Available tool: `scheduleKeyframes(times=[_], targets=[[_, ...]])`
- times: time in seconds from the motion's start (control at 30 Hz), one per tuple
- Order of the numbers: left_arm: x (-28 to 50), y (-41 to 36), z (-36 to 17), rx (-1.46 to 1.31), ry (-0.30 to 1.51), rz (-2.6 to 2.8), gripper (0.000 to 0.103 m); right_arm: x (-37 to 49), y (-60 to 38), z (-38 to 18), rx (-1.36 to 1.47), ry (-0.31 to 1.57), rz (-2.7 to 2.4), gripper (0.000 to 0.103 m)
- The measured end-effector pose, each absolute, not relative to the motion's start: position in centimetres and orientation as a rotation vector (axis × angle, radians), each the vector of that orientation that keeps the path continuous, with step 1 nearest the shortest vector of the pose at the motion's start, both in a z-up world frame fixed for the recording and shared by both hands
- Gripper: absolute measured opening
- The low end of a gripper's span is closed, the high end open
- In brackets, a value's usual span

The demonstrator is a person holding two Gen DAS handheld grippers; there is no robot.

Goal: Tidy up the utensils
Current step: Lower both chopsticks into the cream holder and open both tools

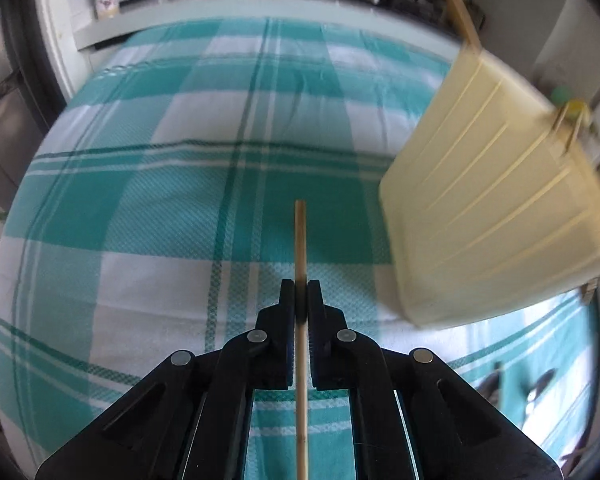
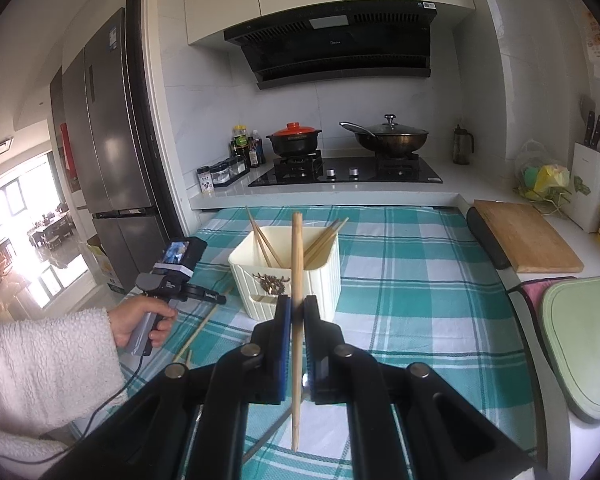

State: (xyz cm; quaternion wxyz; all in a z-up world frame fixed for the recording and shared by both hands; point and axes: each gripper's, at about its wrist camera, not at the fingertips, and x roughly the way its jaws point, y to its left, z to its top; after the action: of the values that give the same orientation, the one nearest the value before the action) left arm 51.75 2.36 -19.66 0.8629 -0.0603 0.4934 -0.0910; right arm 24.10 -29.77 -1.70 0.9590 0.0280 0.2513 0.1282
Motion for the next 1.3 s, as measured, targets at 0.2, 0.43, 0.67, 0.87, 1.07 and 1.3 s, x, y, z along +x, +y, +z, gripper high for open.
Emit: scheduleKeyframes(times=[0.2,0.43,0.67,0.87,1.07,1.3], targets=[[43.9,7.0,-10.1,-0.343,0.683,-0.307,0.004,23.9,-30.3,-1.8,0.079,0.49,0.261,0.007],[37.3,8.8,-3.5,-0.329,0.482,-0.353,0.004,25.4,-29.1,-1.5,0.069,0.475,0.287,0.007],[36.5,8.5,-3.3,-0.269,0.448,-0.332,0.005,27.4,-28.6,-1.3,0.093,0.511,0.296,0.007],[36.5,7.8,-2.8,-0.285,0.429,-0.346,0.004,27.3,-27.8,-0.3,0.06,0.49,0.294,0.007],[38.0,6.2,3.1,-0.298,0.326,-0.379,0.004,30.4,-27.0,3.1,0.018,0.409,0.271,0.007],[43.6,1.2,5.1,-0.228,0.356,-0.377,0.004,36.7,-25.1,7.4,0.027,0.174,0.23,0.007]])
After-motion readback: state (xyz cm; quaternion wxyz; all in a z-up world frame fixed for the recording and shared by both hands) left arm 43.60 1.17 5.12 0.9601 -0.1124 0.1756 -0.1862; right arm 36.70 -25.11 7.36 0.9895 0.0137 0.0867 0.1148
